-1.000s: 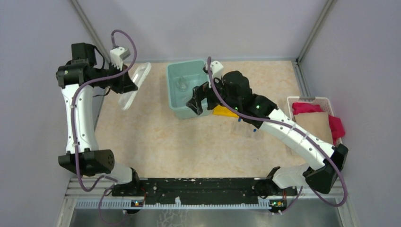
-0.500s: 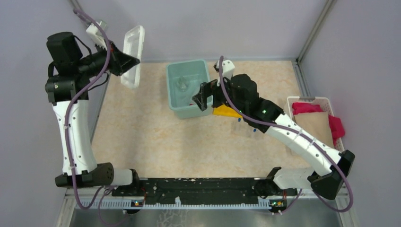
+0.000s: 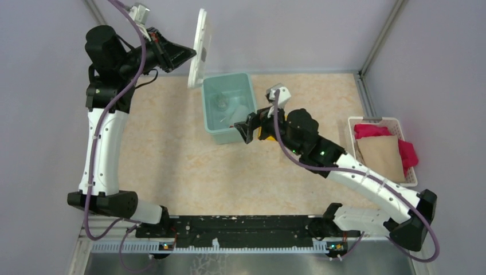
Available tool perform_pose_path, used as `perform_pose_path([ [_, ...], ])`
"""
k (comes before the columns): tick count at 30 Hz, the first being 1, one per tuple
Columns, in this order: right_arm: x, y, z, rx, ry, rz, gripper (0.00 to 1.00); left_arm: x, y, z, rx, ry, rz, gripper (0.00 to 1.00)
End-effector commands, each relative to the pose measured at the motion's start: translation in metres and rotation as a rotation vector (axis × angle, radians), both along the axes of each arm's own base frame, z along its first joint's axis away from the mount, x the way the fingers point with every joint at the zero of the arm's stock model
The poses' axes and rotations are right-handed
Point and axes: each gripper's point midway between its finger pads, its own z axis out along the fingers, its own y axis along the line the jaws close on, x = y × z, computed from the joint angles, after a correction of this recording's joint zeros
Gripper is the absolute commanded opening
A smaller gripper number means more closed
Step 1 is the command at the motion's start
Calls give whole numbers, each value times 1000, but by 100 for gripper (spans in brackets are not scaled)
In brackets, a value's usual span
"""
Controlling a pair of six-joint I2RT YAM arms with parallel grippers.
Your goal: Organize the chemistry lab equipment
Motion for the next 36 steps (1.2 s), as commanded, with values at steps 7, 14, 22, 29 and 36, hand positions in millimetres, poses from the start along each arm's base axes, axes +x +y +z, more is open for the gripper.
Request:
perform_pose_path([
  [7, 2, 74, 57, 42, -477, -110, 99, 8, 3, 38, -232, -58, 116, 0],
  [14, 34, 122, 68, 94, -508, -199, 98, 12, 4, 28, -295, 24, 146, 0],
  [22, 75, 156, 74, 73, -602, -381, 91, 10, 7, 29, -315, 59, 167, 0],
  [29, 97, 163, 79, -29, -737, -512, 77, 2, 7, 33, -333, 76, 160, 0],
  [36, 86, 137, 86, -146, -871, -556, 18, -2, 8, 37, -336, 93, 139, 1],
])
